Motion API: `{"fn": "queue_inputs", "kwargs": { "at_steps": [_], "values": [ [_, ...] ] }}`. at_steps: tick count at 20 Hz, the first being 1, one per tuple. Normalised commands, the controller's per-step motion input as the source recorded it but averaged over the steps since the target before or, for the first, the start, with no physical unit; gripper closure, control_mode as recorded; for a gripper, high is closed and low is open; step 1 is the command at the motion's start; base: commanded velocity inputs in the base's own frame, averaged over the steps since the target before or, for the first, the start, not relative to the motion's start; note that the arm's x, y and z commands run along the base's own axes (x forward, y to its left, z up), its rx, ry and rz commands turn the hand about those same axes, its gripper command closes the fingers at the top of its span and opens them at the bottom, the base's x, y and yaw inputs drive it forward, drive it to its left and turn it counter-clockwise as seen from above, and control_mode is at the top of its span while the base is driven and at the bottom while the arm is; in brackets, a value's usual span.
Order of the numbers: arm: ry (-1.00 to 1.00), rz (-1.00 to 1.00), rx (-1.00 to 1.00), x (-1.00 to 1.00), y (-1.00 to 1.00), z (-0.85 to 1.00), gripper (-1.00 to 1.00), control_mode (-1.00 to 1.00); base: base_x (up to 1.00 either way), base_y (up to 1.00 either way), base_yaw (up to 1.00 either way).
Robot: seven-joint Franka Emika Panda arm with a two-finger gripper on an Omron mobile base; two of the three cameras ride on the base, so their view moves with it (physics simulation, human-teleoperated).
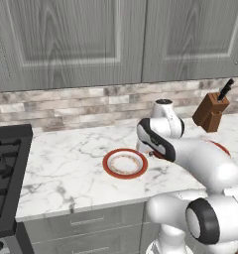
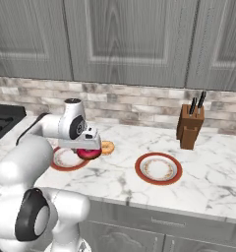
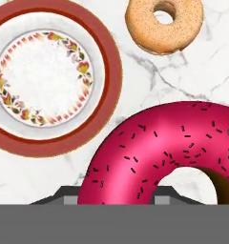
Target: Place the pastries on the plates.
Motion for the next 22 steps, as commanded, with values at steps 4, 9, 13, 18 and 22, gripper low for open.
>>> {"fn": "queue_inputs", "kwargs": {
  "at_steps": [4,9,13,18,22],
  "values": [
    [0.00,0.09,0.00,0.00,1.00,0.03,1.00,-1.00,0.00,0.00,0.00],
    [0.00,0.06,-0.01,0.08,0.99,0.00,1.00,-1.00,0.00,0.00,0.00],
    [0.05,0.01,-0.02,0.56,0.31,0.00,1.00,-1.00,0.00,0.00,0.00],
    [0.06,0.00,0.00,0.29,0.01,-0.01,1.00,-1.00,0.00,0.00,0.00],
    [0.09,0.00,0.00,0.31,0.00,-0.07,1.00,-1.00,0.00,0.00,0.00]
  ]
}}
